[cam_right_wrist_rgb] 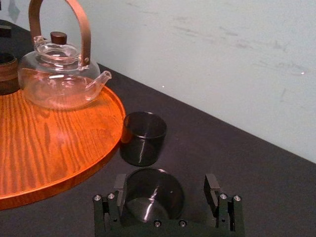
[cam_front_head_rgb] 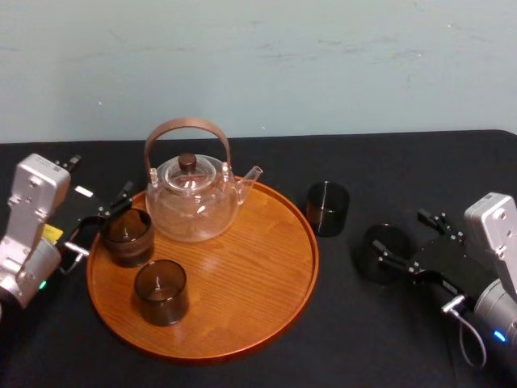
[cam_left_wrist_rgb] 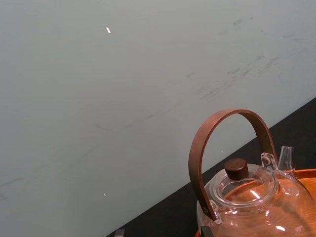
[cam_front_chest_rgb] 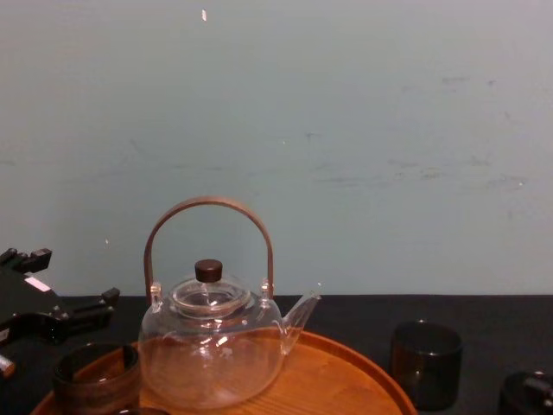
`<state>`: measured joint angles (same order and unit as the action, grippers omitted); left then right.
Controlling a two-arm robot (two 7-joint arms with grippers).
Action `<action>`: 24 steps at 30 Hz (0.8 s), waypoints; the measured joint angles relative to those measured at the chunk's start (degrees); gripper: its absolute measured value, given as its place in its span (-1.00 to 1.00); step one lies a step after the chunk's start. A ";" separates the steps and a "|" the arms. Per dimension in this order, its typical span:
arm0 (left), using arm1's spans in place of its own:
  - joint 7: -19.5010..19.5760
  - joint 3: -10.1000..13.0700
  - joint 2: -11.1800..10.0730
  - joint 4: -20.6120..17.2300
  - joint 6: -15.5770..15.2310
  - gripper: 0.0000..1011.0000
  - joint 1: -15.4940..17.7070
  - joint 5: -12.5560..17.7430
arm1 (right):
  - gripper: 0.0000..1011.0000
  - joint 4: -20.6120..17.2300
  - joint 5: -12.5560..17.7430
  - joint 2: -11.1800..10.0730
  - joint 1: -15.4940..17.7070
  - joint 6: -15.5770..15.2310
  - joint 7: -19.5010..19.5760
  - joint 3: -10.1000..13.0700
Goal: Pick up the glass from the table and place it on the tray.
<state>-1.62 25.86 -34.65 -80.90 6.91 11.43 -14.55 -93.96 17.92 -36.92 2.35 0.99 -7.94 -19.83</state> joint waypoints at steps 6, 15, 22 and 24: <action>0.00 0.00 0.00 0.00 0.00 0.98 0.00 0.00 | 0.98 -0.21 -0.03 0.65 0.85 -1.03 -0.94 0.22; 0.00 0.00 0.00 0.00 0.00 0.98 0.00 0.00 | 0.98 0.22 -0.34 1.73 1.66 -2.02 -2.08 0.96; 0.00 0.00 0.00 0.00 0.00 0.98 0.00 0.00 | 0.98 0.38 -0.92 2.35 2.29 -2.37 -2.64 1.83; 0.00 0.00 0.00 0.00 0.00 0.98 0.00 0.00 | 0.98 0.45 -1.04 2.59 2.48 -2.53 -2.88 2.09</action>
<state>-1.62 25.86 -34.65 -80.90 6.91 11.43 -14.55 -93.51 16.88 -34.34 4.83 -1.54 -10.82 -17.75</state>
